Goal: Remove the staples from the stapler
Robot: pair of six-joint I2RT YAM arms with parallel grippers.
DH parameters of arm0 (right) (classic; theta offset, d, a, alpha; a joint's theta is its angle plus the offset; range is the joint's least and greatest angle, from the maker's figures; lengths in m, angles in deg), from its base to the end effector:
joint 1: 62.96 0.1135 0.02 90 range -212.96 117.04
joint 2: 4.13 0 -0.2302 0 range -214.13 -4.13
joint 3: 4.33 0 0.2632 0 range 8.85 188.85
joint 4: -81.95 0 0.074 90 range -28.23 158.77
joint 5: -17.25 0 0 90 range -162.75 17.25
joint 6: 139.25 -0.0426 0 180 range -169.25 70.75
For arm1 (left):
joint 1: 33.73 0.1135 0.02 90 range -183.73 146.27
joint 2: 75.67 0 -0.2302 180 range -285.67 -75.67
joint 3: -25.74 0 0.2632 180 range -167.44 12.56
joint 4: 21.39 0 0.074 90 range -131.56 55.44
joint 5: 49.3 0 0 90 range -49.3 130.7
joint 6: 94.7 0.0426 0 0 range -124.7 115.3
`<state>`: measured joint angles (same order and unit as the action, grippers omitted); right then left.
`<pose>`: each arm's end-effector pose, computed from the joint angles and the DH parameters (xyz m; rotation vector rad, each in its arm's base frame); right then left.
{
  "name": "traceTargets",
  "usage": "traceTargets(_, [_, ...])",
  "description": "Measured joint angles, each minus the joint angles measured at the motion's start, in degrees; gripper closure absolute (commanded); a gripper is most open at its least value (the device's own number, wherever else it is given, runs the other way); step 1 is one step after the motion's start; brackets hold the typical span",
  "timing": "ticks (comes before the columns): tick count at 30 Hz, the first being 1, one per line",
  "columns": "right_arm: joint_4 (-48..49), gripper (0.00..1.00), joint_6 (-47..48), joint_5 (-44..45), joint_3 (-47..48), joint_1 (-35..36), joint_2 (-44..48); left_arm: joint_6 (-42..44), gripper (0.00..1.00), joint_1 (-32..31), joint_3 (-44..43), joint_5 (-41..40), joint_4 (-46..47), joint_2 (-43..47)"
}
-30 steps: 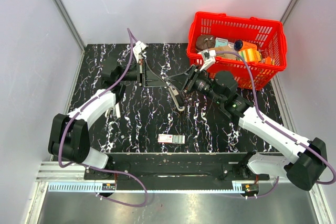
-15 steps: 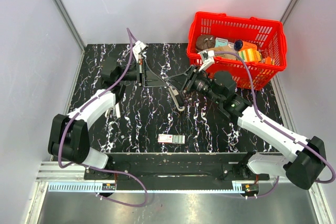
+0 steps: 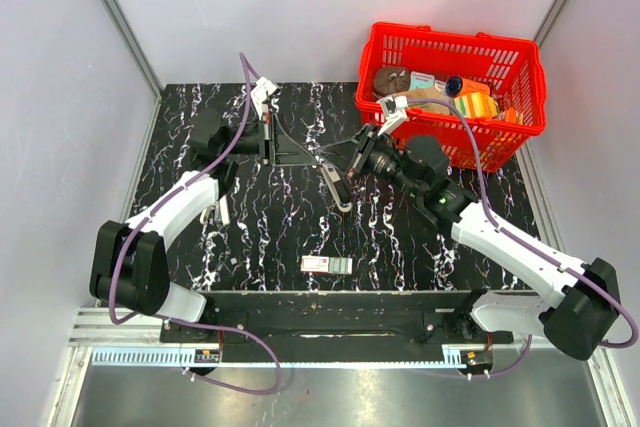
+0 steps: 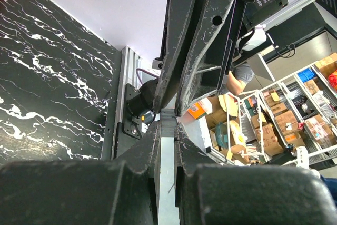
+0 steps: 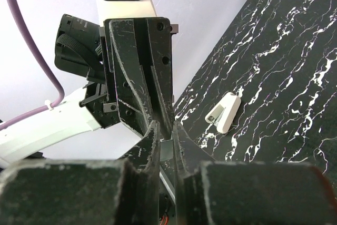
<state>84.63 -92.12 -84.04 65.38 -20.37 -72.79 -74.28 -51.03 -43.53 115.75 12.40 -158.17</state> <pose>0.2262 0.2193 0.3403 -0.1705 1.6547 1.3182 0.2988 -0.1362 0.3113 0.6873 1.7182 -1.9214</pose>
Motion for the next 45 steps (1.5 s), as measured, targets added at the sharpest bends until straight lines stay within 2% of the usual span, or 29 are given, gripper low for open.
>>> traceTargets(3, [0.2, 0.92, -0.2, 0.0, 0.0, 0.0, -0.3, 1.3, 0.96, 0.0, 0.0, 0.0, -1.6, 0.4])
traceTargets(5, [0.4, 0.92, -0.3, -0.2, 0.0, 0.0, -0.5, 2.3, 0.90, 0.0, 0.0, -0.2, -2.9, 0.5])
traceTargets(8, [0.4, 0.94, -0.4, -0.3, 0.0, 0.0, -0.8, 3.4, 0.64, 0.0, 0.0, -0.2, -4.2, 0.8])
traceTargets(9, [0.4, 0.94, -0.5, -0.3, 0.0, 0.0, -0.8, 3.5, 0.61, 0.0, 0.0, -0.3, -4.5, 0.8])
traceTargets(11, [0.4, 0.94, -0.5, -0.3, 0.0, 0.0, -0.8, 4.0, 0.64, 0.0, 0.0, -0.5, -5.3, 0.8])
traceTargets(17, [0.2, 0.81, -0.5, -0.2, -0.3, 0.0, -0.8, 5.4, 0.94, 0.0, 0.0, -0.9, -7.7, 0.8])
traceTargets(19, [0.1, 0.76, -0.5, 0.1, -0.3, 0.0, -0.7, 6.0, 0.96, 0.0, 0.0, -1.1, -8.2, 0.8])
traceTargets(21, [-0.3, 0.73, -0.3, 0.7, -0.4, 0.0, -0.6, 8.1, 0.94, 0.1, -0.1, -1.5, -10.6, 1.1])
traceTargets(23, [-1.1, 0.68, 0.1, 1.5, -0.6, 0.0, -0.2, 14.2, 0.91, 0.1, -0.9, -2.4, -18.1, 1.8])
traceTargets(25, [-2.6, 0.66, 0.8, 2.7, -1.0, 0.0, 0.8, 26.5, 0.88, -0.3, -4.8, -6.1, -33.4, 2.1])
traceTargets(27, [-4.5, 0.63, 1.9, 4.2, -1.5, 0.0, 2.3, 40.2, 0.78, -1.5, -9.5, -12.6, -46.9, 2.1])
traceTargets(28, [-5.6, 0.61, 2.3, 4.8, -1.7, 0.0, 3.1, 45.6, 0.72, -2.4, -10.8, -15.2, -51.2, 2.2])
traceTargets(31, [-9.4, 0.60, 4.2, 7.9, -2.6, 0.0, 6.1, 59.2, 0.67, -5.1, -11.6, -23.2, -60.6, 2.1])
traceTargets(34, [-13.2, 0.59, 5.5, 11.5, -4.4, 0.0, 8.9, 68.9, 0.62, -6.9, -11.6, -29.8, -67.2, -0.8])
traceTargets(39, [-19.1, 0.57, 6.6, 15.3, -7.9, 0.0, 10.6, 82.4, 0.55, -9.1, -11.7, -39.8, -74.6, -10.9])
traceTargets(45, [-24.3, 0.54, 8.0, 18.0, -10.6, 0.0, 11.0, 94.3, 0.47, -14.5, -11.9, -47.6, -78.7, -17.4])
